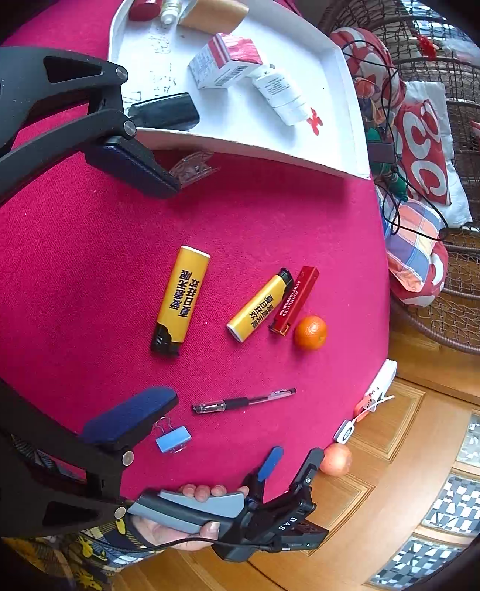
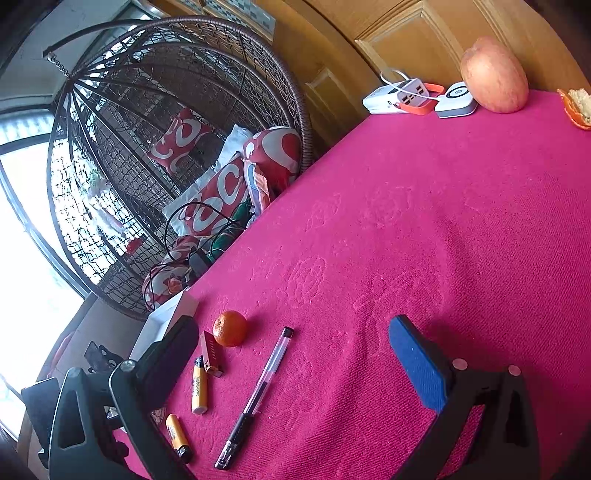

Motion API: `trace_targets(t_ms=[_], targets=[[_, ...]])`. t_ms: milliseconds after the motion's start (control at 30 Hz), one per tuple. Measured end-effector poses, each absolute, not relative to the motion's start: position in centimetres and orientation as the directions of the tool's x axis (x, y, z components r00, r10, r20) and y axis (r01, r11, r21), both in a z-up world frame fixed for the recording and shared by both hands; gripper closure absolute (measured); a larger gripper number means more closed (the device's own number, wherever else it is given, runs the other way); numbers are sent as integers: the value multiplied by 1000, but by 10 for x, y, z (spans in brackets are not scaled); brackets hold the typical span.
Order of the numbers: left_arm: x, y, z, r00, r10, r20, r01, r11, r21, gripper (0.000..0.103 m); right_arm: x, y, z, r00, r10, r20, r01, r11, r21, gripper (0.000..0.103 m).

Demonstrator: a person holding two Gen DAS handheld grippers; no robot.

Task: Organize rigid objects
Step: 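Grasp the clear plastic clip with the left tool, then grasp the blue binder clip with the right tool while the left holds the clear clip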

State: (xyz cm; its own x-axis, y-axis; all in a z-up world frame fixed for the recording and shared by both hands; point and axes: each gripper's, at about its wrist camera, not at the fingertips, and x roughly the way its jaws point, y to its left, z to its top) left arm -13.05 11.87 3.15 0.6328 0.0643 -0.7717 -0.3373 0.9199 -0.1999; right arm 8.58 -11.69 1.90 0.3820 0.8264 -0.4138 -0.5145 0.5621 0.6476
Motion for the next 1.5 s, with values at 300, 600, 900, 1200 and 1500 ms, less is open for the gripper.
trace_targets(t_ms=[300, 600, 900, 1200, 1500], targets=[[-136, 139, 6, 584, 131, -801, -488, 846, -218, 1, 86, -119, 19, 381, 831, -405, -515, 554, 653, 0], [-115, 157, 4, 593, 220, -775, -558, 806, -198, 1, 87, -117, 18, 381, 826, -415, -515, 563, 646, 0], [-129, 174, 4, 620, 220, -753, -580, 775, -251, 62, 86, -117, 19, 381, 827, -414, -516, 562, 647, 0], [-117, 166, 2, 617, 252, -746, -548, 818, -177, 76, 82, -114, 21, 305, 842, -445, -564, 536, 628, 0], [-140, 161, 5, 678, 168, -715, -503, 816, -285, 87, -7, -108, 31, 96, 822, -561, -874, 339, 348, 0]])
